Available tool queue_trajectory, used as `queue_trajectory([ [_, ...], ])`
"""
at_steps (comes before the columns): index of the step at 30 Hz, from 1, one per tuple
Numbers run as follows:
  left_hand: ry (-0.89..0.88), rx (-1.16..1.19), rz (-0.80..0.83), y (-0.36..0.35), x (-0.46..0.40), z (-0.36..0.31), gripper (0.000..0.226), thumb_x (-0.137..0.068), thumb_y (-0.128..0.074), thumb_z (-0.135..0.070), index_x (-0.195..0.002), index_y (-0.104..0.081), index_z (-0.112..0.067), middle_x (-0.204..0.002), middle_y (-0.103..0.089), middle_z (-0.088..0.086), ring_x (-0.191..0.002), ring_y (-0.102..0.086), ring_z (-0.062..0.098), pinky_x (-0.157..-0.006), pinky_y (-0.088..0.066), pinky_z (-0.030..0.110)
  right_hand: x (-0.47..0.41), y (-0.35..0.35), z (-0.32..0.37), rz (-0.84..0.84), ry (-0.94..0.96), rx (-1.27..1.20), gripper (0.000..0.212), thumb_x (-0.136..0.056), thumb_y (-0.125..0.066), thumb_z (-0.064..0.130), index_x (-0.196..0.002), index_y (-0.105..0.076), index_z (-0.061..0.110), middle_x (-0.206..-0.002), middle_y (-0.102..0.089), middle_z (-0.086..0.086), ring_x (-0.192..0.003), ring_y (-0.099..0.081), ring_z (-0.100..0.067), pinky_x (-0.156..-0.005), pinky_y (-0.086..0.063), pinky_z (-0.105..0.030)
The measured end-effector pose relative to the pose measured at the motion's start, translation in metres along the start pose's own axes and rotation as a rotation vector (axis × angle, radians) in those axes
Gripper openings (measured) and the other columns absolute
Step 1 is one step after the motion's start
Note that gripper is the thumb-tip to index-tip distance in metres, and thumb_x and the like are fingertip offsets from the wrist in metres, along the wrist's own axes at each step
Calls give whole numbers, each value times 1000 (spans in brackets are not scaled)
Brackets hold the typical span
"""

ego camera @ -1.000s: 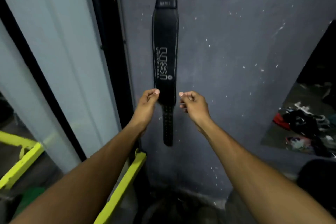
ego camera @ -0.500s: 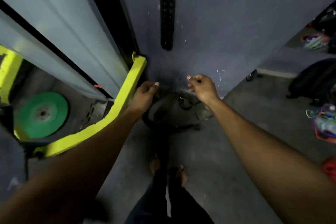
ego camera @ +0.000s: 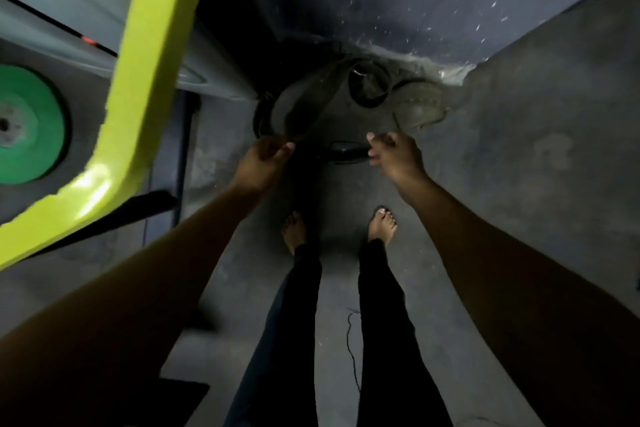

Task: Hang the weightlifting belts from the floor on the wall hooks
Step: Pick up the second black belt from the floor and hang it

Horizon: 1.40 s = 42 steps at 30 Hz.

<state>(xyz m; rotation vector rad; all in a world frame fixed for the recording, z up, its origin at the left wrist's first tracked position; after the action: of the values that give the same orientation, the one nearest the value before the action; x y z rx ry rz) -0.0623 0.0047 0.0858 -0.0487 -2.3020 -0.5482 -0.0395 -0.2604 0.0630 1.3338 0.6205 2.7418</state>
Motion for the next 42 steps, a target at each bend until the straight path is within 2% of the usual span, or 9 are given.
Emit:
queue_trajectory([
  [5, 82, 11, -41, -69, -92, 80, 26, -101, -59, -29, -119, -63, -11, -89, -60, -6, -71, -52, 4, -53, -40, 9, -101, -40, -107, 71, -66, 69, 27, -100, -68, 38, -95, -65, 12, -82, -70, 1, -91, -75, -31, -96, -59, -51],
  [8, 105, -36, -11, -111, -142, 118, 28, -102, -56, -25, -122, -62, -5, -102, -58, 5, -66, -47, 2, -48, -36, 10, -159, -63, -155, 82, -94, 154, 40, -98, -67, 46, -106, -70, 6, -95, -78, -9, -98, -76, -32, -97, -59, -50],
  [11, 117, -87, 28, -148, -187, 147, 27, -101, -60, -27, -114, -65, -4, -100, -62, 10, -81, -59, 18, -72, -46, 27, -216, -87, -197, 97, -114, 167, 51, -91, -68, 56, -100, -72, 6, -88, -76, -9, -93, -75, -33, -91, -57, -48],
  [15, 103, -111, 59, -191, -236, 179, 36, -95, -69, -22, -123, -62, 0, -111, -64, 8, -103, -59, 17, -79, -44, 13, -281, -110, -237, 23, -97, 179, 36, -86, -69, 54, -88, -66, 18, -102, -77, -18, -102, -73, -38, -96, -58, -50],
  [18, 56, -240, 158, -219, -266, 196, 40, -94, -69, -26, -126, -59, -4, -124, -65, 14, -118, -60, 27, -101, -45, 29, -314, -110, -266, -67, -221, 91, 51, -90, -69, 53, -118, -66, 11, -123, -74, -16, -111, -71, -34, -102, -56, -44],
  [21, 14, -338, 208, -239, -285, 204, 44, -95, -68, -28, -132, -56, -6, -134, -60, 13, -126, -55, 29, -103, -38, 28, -331, -112, -287, -130, -398, -211, 73, -89, -70, 55, -145, -54, 12, -139, -67, -15, -120, -68, -35, -102, -57, -51],
  [27, -37, -529, 214, -248, -308, 220, 45, -96, -64, -37, -132, -58, -10, -136, -61, 14, -128, -54, 33, -105, -42, 38, -339, -132, -283, -70, -517, -620, 41, -108, -46, 1, -149, -45, 2, -152, -52, -24, -136, -56, -42, -81, -60, -40],
  [36, 118, -407, 186, -223, -293, 235, 42, -101, -52, -47, -115, -67, -10, -122, -69, 16, -117, -63, 34, -102, -47, 43, -283, -127, -257, -167, -263, -640, 48, -100, -64, 0, -146, -52, 8, -146, -59, -18, -125, -64, -40, -64, -66, -31],
  [42, 130, -326, 143, -209, -287, 199, 49, -100, -52, -48, -119, -67, -5, -124, -68, 19, -120, -61, 35, -106, -44, 44, -245, -123, -209, -166, -164, -599, 36, -99, -66, -2, -127, -60, 20, -112, -65, 4, -99, -68, -17, -83, -62, -44],
])
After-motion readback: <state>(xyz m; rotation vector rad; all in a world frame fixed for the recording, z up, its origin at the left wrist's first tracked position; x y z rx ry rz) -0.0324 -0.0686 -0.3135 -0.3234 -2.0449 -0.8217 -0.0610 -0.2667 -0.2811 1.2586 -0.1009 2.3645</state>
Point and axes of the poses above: each hand's wrist, its own x-axis away from the middle knuckle, its own y-axis out of the back of the hand, z = x × y, the point moved 6 cm from there along -x, towards the middle knuckle
